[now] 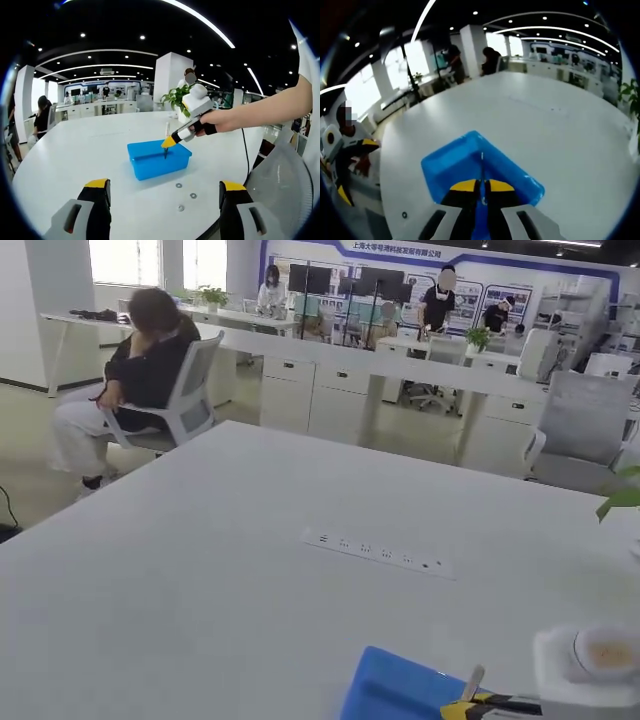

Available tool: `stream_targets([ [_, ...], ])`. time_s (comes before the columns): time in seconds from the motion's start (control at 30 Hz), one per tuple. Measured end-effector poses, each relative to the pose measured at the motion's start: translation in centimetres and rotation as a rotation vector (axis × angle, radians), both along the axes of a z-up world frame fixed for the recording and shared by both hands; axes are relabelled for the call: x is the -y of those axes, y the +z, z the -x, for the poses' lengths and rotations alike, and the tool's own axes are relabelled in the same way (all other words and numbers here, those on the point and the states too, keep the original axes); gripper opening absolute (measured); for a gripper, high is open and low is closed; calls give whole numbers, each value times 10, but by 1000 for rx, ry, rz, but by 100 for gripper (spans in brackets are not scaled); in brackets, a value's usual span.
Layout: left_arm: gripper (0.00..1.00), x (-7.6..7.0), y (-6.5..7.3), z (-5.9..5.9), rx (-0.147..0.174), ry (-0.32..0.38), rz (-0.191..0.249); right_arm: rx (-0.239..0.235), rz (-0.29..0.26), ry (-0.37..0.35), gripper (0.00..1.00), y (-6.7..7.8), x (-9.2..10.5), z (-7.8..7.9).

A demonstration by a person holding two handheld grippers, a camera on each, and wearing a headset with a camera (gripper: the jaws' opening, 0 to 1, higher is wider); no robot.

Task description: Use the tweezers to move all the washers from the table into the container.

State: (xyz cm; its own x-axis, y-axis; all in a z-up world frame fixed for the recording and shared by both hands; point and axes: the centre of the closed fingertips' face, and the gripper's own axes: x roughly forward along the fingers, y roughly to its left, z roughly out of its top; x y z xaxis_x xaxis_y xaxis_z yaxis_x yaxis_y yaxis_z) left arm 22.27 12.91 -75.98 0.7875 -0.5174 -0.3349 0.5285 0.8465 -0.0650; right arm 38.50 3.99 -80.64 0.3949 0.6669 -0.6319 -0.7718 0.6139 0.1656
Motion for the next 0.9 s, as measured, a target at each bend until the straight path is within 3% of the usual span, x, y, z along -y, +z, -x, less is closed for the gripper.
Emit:
stream_targets([
  [0.23, 91, 0, 0, 0, -2, -1, -1, 36, -53, -20, 4, 17, 3, 1],
  [0.6, 91, 1, -1, 0, -4, -9, -2, 59, -164, 8, 4, 56, -4, 32],
  [0.73, 91, 1, -1, 0, -6, -11, -2, 11, -216, 40, 4, 60, -13, 51],
  [0.9, 90, 1, -2, 0, -6, -13, -5, -33, -221, 66, 4, 48, -19, 68],
])
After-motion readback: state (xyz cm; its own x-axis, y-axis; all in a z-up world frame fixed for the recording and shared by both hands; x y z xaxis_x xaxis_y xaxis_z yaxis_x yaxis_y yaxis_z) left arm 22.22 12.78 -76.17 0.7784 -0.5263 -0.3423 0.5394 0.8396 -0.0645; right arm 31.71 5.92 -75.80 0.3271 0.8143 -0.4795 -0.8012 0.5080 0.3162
